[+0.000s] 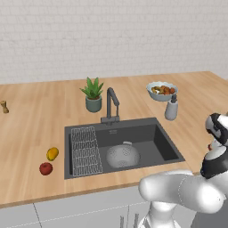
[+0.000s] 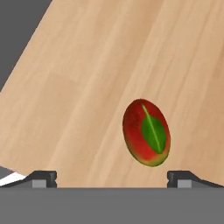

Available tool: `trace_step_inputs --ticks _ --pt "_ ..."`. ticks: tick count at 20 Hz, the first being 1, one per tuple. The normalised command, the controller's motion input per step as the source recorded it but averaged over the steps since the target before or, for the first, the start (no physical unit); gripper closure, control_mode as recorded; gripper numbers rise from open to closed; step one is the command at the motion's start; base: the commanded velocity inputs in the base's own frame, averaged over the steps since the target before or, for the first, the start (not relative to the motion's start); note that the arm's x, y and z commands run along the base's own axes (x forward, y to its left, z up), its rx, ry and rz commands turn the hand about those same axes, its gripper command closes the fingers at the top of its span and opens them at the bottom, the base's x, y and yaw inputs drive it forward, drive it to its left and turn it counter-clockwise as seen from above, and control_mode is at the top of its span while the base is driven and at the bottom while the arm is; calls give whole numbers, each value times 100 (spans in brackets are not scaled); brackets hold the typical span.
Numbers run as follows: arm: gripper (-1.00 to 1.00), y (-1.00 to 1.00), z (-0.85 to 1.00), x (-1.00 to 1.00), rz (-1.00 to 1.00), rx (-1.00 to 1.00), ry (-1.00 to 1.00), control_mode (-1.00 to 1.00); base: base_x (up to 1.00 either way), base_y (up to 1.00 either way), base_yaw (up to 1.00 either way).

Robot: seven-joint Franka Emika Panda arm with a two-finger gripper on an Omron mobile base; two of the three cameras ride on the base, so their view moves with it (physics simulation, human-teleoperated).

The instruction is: Put the colander in the sink, put the mango, mango, apple in the colander, and turn on the sink faucet and pour water over the colander.

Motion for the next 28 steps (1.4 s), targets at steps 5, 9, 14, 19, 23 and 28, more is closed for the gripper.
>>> trace_step_inputs --ticks 5,9,14,19,23,28 --pt "-100 -14 -33 27 0 0 4 -100 0 0 0" --pt "-100 -21 -28 26 0 0 0 -100 0 0 0" --pt "-100 -14 -26 28 0 0 1 -100 0 0 0" --pt "-100 -11 -29 29 0 0 2 -100 0 0 0" --pt "-100 -23 -47 15 0 0 4 -100 0 0 0" --pt "-100 -22 -52 2 0 0 7 -100 0 0 0"
